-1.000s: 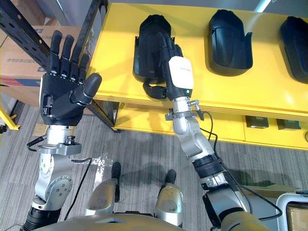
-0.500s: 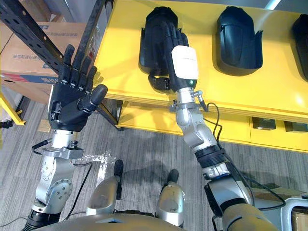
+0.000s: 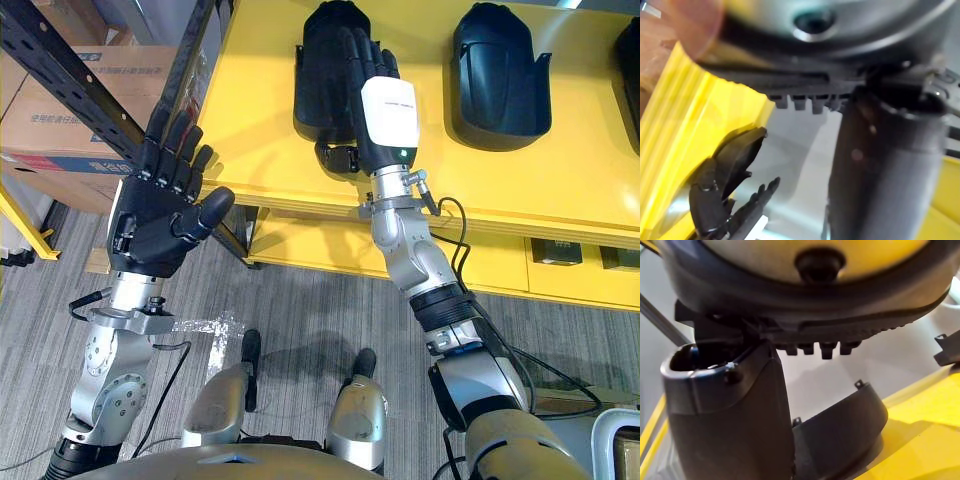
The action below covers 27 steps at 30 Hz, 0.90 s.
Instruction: Walk over and take three plastic housings, then place them on the shelf
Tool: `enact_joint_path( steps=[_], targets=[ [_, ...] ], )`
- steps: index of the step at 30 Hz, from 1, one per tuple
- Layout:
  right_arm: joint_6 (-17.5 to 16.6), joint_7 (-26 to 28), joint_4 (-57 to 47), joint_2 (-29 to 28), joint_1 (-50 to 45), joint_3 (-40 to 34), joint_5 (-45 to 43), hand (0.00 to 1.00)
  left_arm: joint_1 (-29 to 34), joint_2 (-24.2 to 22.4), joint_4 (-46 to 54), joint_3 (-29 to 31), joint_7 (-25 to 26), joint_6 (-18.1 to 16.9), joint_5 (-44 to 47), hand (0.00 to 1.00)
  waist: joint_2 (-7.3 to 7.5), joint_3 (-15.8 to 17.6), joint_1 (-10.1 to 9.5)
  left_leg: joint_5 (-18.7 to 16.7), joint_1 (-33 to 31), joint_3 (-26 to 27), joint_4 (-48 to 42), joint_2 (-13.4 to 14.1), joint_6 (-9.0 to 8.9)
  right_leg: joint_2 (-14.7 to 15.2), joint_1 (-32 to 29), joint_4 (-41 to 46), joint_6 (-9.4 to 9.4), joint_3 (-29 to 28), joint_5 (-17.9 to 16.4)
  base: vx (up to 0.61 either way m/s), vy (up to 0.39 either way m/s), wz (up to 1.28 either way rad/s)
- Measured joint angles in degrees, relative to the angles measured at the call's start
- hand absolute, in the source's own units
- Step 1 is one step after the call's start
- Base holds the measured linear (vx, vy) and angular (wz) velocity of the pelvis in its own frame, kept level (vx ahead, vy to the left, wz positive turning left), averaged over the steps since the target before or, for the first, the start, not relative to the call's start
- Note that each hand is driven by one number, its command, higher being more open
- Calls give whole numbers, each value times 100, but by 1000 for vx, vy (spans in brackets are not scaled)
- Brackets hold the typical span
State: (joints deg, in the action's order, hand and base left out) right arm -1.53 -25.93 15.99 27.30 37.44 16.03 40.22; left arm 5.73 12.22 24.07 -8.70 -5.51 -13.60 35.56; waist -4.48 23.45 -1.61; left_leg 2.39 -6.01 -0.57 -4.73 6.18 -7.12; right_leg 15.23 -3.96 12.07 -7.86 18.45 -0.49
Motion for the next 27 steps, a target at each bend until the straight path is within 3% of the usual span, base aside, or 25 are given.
enact_joint_path(
  steps=[12,27],
  targets=[
    [-10,2,234,168,473,155,-18,100,-74,9,-167,-62,4,16,4,100,-95,158,18,46,-55,-5,7,-12,-6,27,-101,93,10,-9,-5,-14,-4,0],
    [-61,-33,530,168,678,151,-125,100,-79,4,-166,-86,-17,16,0,100,-99,160,21,164,-31,-3,137,-42,8,59,-149,123,7,-8,0,0,0,0]
  ],
)
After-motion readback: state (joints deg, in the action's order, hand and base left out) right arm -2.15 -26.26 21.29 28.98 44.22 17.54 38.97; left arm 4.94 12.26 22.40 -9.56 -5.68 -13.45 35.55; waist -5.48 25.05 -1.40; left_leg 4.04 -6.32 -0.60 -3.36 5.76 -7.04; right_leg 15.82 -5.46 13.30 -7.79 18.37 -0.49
